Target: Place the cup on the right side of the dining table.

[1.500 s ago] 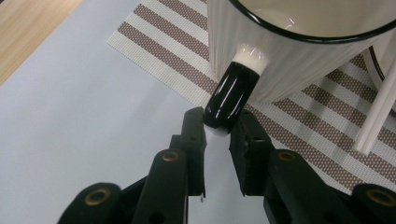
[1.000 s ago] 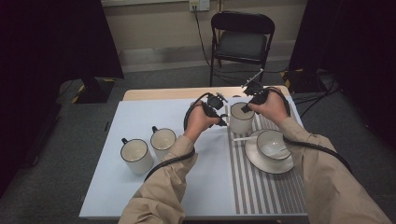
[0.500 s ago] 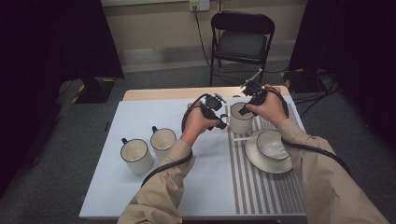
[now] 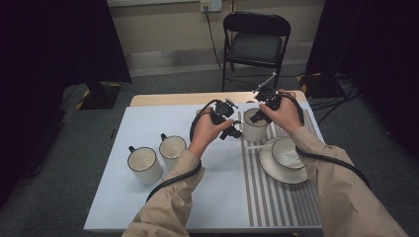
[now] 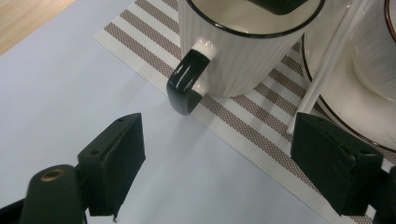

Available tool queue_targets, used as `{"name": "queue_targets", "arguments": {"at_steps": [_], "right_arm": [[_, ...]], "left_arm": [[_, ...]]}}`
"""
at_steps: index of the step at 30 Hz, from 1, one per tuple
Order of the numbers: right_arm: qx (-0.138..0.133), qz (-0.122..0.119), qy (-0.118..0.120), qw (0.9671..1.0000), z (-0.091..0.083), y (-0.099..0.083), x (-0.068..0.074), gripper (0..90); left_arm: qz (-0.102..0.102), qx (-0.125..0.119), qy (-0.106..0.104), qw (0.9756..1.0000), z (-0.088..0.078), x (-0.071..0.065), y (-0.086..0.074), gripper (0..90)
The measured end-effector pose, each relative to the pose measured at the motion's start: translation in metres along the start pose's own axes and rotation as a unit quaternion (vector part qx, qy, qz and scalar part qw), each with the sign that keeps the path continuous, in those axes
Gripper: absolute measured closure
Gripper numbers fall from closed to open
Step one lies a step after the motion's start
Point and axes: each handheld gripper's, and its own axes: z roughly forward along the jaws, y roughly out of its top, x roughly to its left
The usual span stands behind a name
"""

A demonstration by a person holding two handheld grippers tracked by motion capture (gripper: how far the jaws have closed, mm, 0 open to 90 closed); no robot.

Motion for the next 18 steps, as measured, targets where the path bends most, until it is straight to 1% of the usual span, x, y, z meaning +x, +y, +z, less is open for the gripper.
{"name": "queue_targets", "arguments": {"at_steps": [2,3,4,7,10,11,13,18], "right_arm": [[-0.001,-0.001,-0.003,1.0000,0.000,0.000,0.000,16.0],[0.003,-0.001,0.001,1.0000,-0.001,0.000,0.002,16.0],[0.004,-0.001,0.001,1.0000,-0.002,0.000,0.002,16.0],[0.002,-0.002,-0.002,1.0000,-0.005,0.000,0.004,16.0],[0.002,0.000,0.000,1.0000,-0.007,0.000,0.005,16.1],[-0.002,-0.002,-0.005,1.0000,-0.008,0.000,0.006,16.0],[0.003,-0.002,-0.003,1.0000,-0.010,0.000,0.007,16.1],[0.002,-0.002,-0.003,1.0000,-0.012,-0.001,0.010,16.0]], "left_arm": [[0.002,0.002,0.000,1.0000,-0.001,0.000,-0.001,17.6],[0.002,0.001,0.000,1.0000,-0.003,-0.002,-0.002,17.7],[0.005,0.000,-0.001,1.0000,-0.004,-0.002,-0.002,17.7],[0.004,-0.005,-0.002,1.0000,-0.007,-0.005,-0.003,17.8],[0.006,-0.004,-0.003,1.0000,-0.008,-0.007,-0.005,18.0],[0.008,-0.002,-0.004,1.0000,-0.010,-0.008,-0.006,18.0],[0.009,-0.004,-0.006,0.9999,-0.011,-0.009,-0.007,18.2],[0.014,-0.004,-0.010,0.9998,-0.014,-0.013,-0.012,18.5]]}}
